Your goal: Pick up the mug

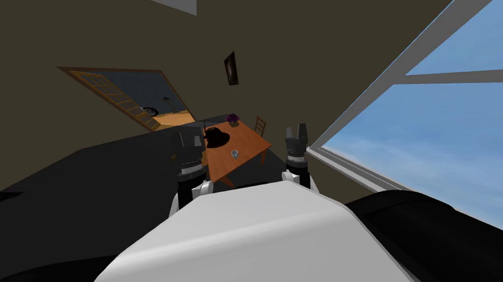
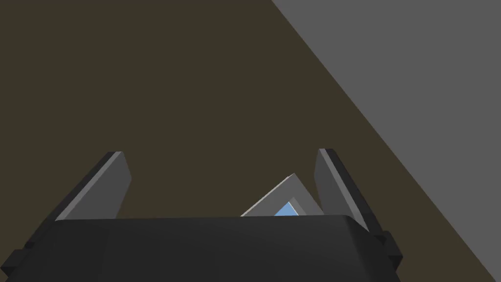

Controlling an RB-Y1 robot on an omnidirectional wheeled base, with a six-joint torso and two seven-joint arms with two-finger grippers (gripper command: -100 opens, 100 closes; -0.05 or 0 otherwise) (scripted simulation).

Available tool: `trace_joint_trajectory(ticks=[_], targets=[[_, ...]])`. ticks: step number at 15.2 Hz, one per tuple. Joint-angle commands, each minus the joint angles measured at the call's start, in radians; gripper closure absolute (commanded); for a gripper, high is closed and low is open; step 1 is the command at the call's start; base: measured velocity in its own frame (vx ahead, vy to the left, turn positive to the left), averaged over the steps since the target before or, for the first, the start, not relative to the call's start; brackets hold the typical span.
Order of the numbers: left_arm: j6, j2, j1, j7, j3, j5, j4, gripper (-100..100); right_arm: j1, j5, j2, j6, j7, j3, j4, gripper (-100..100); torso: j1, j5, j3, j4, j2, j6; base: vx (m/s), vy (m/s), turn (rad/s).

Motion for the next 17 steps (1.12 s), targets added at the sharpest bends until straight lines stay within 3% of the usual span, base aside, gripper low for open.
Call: trace_joint_trajectory(ticks=[1, 3, 4, 6, 11, 14, 16, 17], targets=[[0.014, 0.033, -0.002, 0.003, 0.007, 0.006, 0.005, -100, 0.000, 0.000, 0.000, 0.000, 0.000, 0.000, 0.000, 0, 0.000, 0.000, 0.000, 0.000, 0.000, 0.000, 0.001, -0.009, -0.059], [0.046, 0.079, -0.007, 0.011, 0.022, 0.022, 0.019, -100, 0.000, 0.000, 0.000, 0.000, 0.000, 0.000, 0.000, 0, -0.001, 0.000, 0.000, 0.000, 0.000, 0.000, 0.002, -0.031, -0.139], [0.046, 0.081, -0.007, 0.011, 0.022, 0.022, 0.019, -100, 0.000, 0.000, 0.000, 0.000, 0.000, 0.000, 0.000, 0, -0.002, 0.000, 0.000, 0.000, 0.000, 0.000, -0.002, -0.042, -0.092], [0.095, 0.130, -0.013, 0.022, 0.046, 0.046, 0.040, -100, 0.000, 0.000, 0.000, 0.000, 0.000, 0.000, 0.000, 0, -0.003, -0.001, 0.000, 0.000, 0.000, 0.000, 0.005, -0.046, -0.143], [0.160, 0.178, -0.021, 0.036, 0.075, 0.078, 0.069, -100, 0.000, 0.000, 0.000, 0.000, 0.000, 0.000, 0.000, 0, -0.004, -0.001, 0.000, 0.000, -0.001, 0.000, 0.010, -0.052, -0.145], [0.226, 0.224, -0.028, 0.054, 0.110, 0.116, 0.106, -100, 0.000, 0.000, 0.000, 0.000, 0.000, 0.000, 0.000, 0, -0.004, -0.001, -0.001, 0.000, -0.001, 0.000, 0.019, -0.056, -0.178], [0.239, 0.224, -0.028, 0.054, 0.110, 0.116, 0.106, -100, 0.000, 0.000, 0.000, 0.000, 0.000, 0.000, 0.000, 0, -0.004, -0.001, -0.001, 0.000, -0.001, 0.000, 0.016, -0.037, -0.103], [0.273, 0.246, -0.031, 0.063, 0.129, 0.138, 0.127, -100, 0.000, 0.000, 0.000, 0.000, 0.000, 0.000, 0.000, 0, -0.003, -0.001, -0.001, 0.000, -0.001, 0.000, 0.013, -0.036, -0.157]])
